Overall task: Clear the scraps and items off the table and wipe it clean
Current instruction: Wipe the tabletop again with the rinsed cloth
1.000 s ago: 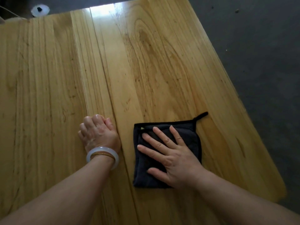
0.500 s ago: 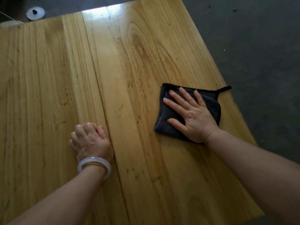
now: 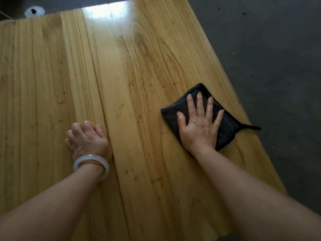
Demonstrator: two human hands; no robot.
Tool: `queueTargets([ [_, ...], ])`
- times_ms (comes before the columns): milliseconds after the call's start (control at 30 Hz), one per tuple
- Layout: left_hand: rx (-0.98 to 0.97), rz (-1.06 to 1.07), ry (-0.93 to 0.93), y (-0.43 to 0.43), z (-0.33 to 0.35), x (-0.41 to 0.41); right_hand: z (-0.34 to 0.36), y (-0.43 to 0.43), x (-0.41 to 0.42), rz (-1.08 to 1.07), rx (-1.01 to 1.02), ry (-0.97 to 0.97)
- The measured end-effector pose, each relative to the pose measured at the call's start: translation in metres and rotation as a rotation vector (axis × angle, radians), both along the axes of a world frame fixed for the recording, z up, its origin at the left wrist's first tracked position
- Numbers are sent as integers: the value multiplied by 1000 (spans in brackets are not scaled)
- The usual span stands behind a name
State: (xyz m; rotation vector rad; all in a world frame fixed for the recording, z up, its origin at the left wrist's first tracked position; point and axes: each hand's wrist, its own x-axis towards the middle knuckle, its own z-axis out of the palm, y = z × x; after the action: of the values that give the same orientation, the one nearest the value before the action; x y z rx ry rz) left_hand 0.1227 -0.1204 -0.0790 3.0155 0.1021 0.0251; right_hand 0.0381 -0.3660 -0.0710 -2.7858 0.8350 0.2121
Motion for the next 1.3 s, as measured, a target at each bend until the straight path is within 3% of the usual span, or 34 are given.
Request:
queueTargets([
  [267,-50,23,52,-11,10,2,3,-3,-81,515,18,29],
  [433,-90,-299,99,-56,15,-10,8,-52,-67,935,29,72],
  [533,-83,-428,121,-80,15,-17,6,-74,-49,999,10,75],
  [767,-76,-427,149,-92,7,-16,-1,-95,-11,660,-26,15],
  [1067,-51,-434,-4,-90,-5,-17,-9,-116,52,134,-39,19],
  [1300,-46,-451,-29,-89,-5,-19,-8,-126,91,-147,3,18],
])
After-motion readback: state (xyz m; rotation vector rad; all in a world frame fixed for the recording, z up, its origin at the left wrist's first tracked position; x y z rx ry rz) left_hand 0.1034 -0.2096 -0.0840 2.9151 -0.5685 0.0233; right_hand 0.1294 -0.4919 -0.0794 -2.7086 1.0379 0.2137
